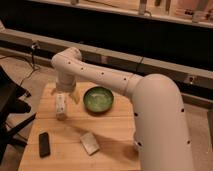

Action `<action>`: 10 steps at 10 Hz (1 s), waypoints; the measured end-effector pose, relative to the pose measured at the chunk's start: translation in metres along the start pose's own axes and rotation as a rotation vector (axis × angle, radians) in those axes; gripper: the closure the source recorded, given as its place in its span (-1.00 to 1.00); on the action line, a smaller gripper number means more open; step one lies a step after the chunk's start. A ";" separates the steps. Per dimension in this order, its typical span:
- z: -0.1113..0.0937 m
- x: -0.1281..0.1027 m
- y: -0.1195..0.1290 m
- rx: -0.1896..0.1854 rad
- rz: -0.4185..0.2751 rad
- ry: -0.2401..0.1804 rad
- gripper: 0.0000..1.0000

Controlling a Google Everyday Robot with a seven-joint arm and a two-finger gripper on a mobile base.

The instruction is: Place the bottle in the ceramic bowl

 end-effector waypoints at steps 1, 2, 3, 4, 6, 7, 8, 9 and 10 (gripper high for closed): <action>0.003 -0.001 -0.003 0.001 -0.004 -0.004 -0.60; 0.007 0.000 -0.004 0.002 -0.005 -0.008 -0.60; 0.012 0.002 -0.004 0.003 -0.004 -0.008 -0.60; 0.015 0.002 -0.005 0.004 -0.007 -0.009 -0.60; 0.023 0.003 -0.006 0.005 -0.008 -0.010 -0.60; 0.024 0.004 -0.006 0.007 -0.005 -0.009 -0.60; 0.028 0.005 -0.006 0.006 -0.001 -0.009 -0.60; 0.033 0.006 -0.006 0.004 0.000 -0.010 -0.60; 0.036 0.006 -0.006 0.005 0.000 -0.011 -0.60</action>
